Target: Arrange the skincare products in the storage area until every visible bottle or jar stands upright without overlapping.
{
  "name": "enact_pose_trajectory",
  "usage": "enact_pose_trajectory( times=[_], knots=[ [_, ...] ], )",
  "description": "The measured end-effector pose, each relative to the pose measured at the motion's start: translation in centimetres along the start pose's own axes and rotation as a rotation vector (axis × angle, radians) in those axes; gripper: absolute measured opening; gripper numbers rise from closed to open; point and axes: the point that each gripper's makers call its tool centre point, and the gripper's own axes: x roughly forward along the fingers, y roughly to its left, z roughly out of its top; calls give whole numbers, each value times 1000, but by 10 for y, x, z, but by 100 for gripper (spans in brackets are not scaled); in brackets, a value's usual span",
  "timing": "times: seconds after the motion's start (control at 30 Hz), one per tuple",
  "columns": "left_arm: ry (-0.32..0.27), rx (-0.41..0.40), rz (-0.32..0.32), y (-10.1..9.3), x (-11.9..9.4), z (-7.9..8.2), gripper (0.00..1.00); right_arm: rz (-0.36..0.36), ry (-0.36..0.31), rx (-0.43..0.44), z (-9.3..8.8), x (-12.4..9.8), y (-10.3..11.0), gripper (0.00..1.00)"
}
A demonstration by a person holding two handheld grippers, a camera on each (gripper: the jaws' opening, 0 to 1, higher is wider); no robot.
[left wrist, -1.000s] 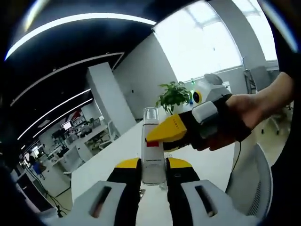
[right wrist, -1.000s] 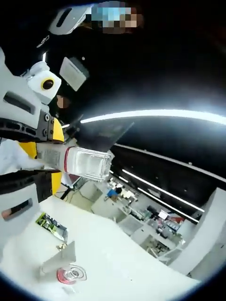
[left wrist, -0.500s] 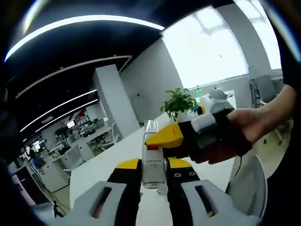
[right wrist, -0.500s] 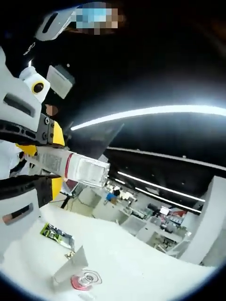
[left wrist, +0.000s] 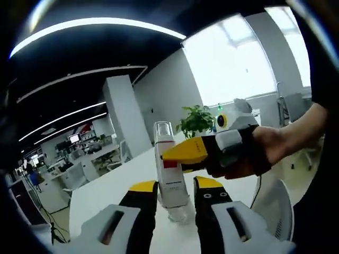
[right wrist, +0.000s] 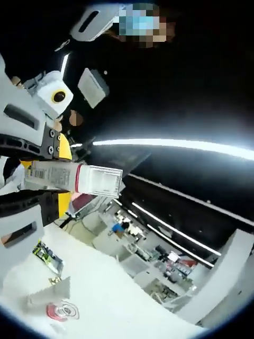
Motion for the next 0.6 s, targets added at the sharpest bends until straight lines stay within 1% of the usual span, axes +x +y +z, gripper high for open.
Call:
enact_pose_trajectory(
  times=[0.03, 0.07, 0.13, 0.17, 0.23, 0.27, 0.3, 0.33, 0.4, 0.47, 0.53, 0.6],
  knots=[
    [21, -4, -5, -1, 0, -6, 37, 7, -4, -15, 2, -1, 0, 9],
    [31, -2, -3, -1, -1, -10, 40, 18, -2, -48, 3, -2, -1, 9],
    [56, -25, -4, 0, -3, -19, 42, 46, 20, -103, 2, -4, 0, 9],
    [60, -48, -8, 0, -5, -22, 43, 38, 26, -125, 2, -5, -2, 9],
    [79, -86, -4, 3, -9, -30, 45, 60, 56, -177, 0, -7, -2, 9],
    [86, -91, -3, 5, -12, -33, 46, 38, 72, -215, 0, -8, -6, 9],
    [96, -103, -3, 4, -13, -36, 47, 37, 86, -238, -1, -8, -8, 9],
    [112, -119, -1, 5, -15, -41, 50, 49, 107, -266, -3, -9, -9, 9],
    [132, -128, 1, 6, -18, -46, 53, 44, 139, -307, -6, -9, -13, 9],
    [146, -138, 6, 9, -20, -53, 54, 51, 191, -371, -14, -9, -17, 9],
    [165, -170, 9, 12, -24, -59, 55, 61, 215, -390, -20, -8, -18, 9],
    [166, -191, 19, 15, -28, -62, 58, 53, 230, -397, -24, -7, -23, 10]
  ],
)
